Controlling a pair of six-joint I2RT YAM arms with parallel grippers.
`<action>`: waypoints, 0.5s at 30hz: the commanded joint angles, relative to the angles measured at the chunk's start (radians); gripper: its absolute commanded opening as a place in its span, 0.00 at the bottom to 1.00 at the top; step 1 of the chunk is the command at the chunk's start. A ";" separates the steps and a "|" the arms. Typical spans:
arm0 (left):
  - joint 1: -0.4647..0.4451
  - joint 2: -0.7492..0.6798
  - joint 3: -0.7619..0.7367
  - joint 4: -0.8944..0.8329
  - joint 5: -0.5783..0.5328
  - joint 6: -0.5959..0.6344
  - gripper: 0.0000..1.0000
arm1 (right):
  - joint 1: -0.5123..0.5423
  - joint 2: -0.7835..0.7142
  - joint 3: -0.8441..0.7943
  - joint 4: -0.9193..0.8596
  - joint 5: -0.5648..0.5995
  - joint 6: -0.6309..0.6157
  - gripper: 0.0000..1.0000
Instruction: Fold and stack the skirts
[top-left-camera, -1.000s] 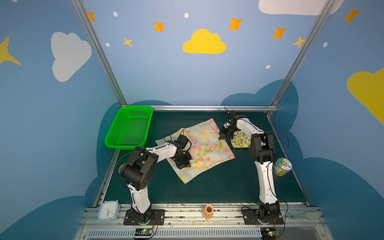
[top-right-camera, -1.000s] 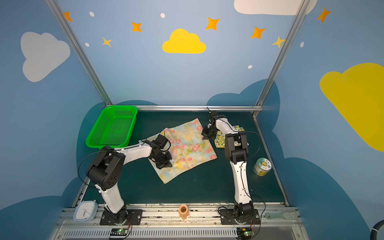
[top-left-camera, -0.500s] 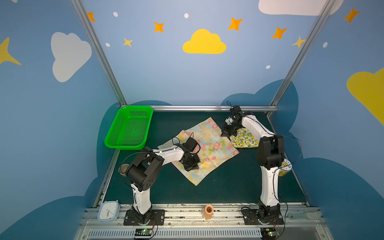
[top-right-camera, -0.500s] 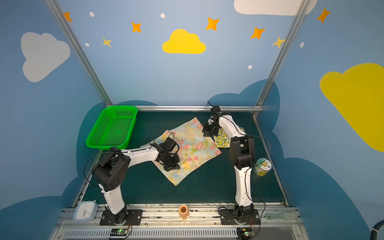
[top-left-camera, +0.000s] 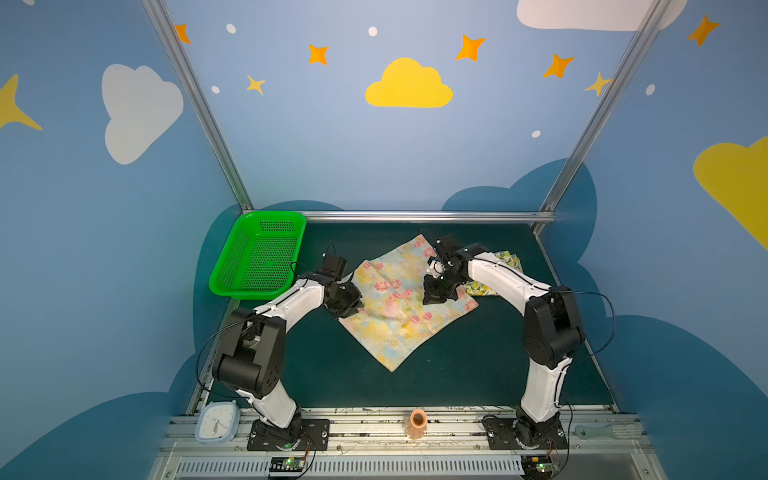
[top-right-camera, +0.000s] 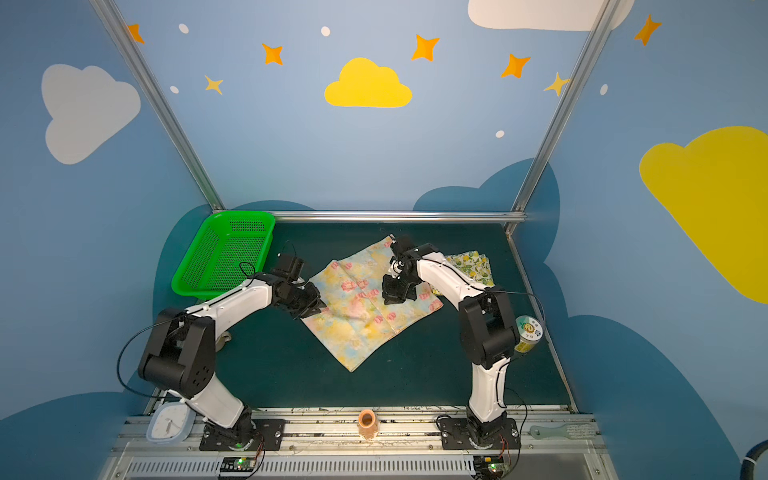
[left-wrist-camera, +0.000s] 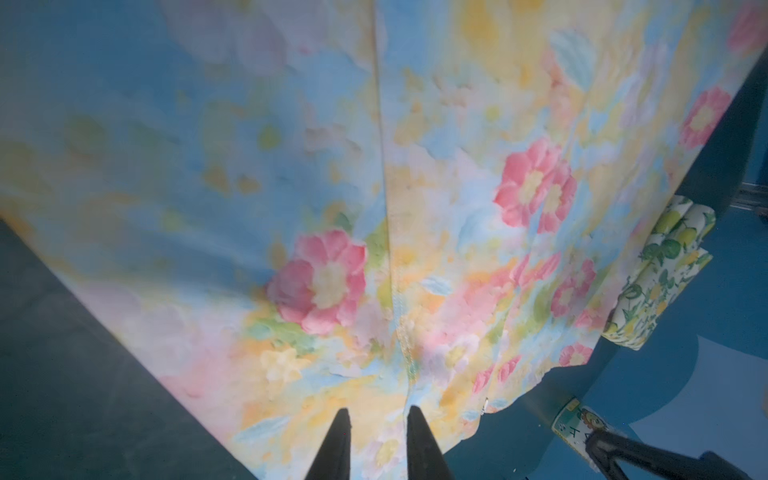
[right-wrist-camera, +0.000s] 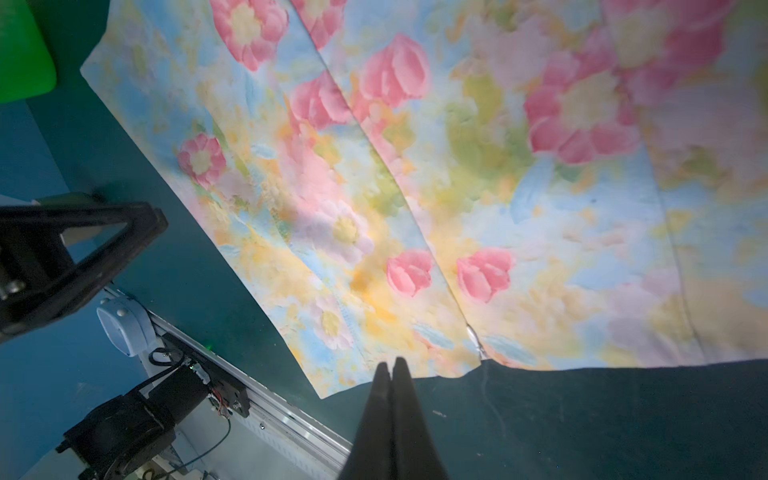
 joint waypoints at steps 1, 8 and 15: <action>0.019 0.049 -0.006 -0.004 -0.012 0.030 0.25 | 0.029 0.016 0.004 0.023 0.001 0.011 0.00; 0.036 0.071 -0.066 0.007 -0.043 0.022 0.26 | 0.107 0.036 0.015 0.022 0.006 0.015 0.00; 0.039 0.019 -0.165 0.001 -0.050 -0.009 0.25 | 0.178 0.062 0.032 -0.006 0.019 -0.005 0.00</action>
